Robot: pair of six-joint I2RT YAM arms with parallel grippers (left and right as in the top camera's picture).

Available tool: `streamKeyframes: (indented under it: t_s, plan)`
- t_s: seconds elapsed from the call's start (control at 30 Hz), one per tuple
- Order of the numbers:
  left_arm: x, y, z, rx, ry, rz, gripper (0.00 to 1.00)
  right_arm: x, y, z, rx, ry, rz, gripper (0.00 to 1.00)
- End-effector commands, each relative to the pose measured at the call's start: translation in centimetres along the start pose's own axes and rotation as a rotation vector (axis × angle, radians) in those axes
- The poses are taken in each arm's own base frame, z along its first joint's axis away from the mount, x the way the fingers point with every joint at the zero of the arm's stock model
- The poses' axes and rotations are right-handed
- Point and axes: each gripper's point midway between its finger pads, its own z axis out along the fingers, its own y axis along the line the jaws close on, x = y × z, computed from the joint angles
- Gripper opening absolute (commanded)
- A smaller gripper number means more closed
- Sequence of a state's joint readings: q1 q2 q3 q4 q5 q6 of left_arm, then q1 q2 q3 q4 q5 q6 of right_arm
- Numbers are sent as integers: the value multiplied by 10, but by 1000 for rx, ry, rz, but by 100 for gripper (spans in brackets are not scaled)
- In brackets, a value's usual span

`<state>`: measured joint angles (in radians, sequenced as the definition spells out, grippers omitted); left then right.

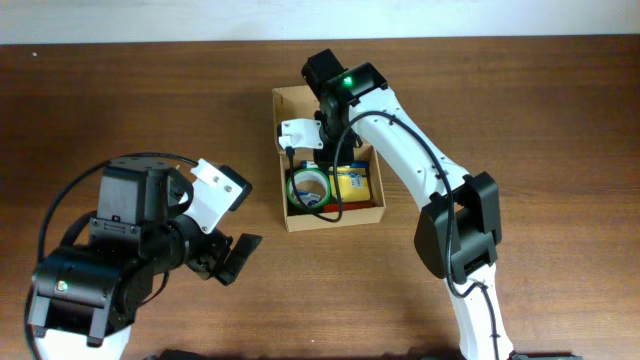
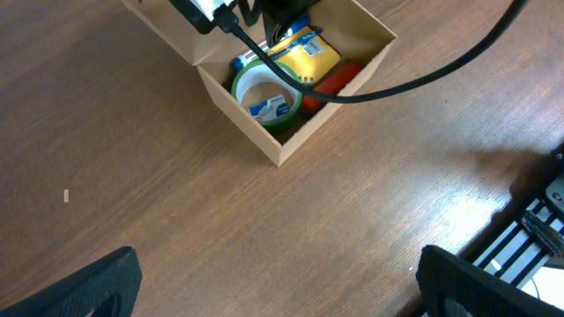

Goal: Pack container
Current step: 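Carry the whiteboard marker over the box and lower it inside, release, then lift the right gripper out and move it to the box lid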

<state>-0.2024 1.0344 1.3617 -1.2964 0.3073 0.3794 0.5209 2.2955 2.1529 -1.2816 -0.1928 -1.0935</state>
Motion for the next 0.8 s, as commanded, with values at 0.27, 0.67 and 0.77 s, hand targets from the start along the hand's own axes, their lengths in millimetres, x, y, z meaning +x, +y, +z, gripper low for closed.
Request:
streamKeyframes:
  t_s: [0.27, 0.67, 0.77]
  plan:
    - [-4, 1, -3, -5, -14, 20, 100, -16, 4, -73, 108, -98, 223, 4]
    - [-4, 1, -3, -5, -14, 20, 100, 17, 12, -148, 193, -147, 418, 4]
    - [-4, 1, -3, -5, -14, 20, 100, 28, 12, -161, 213, -153, 444, 4]
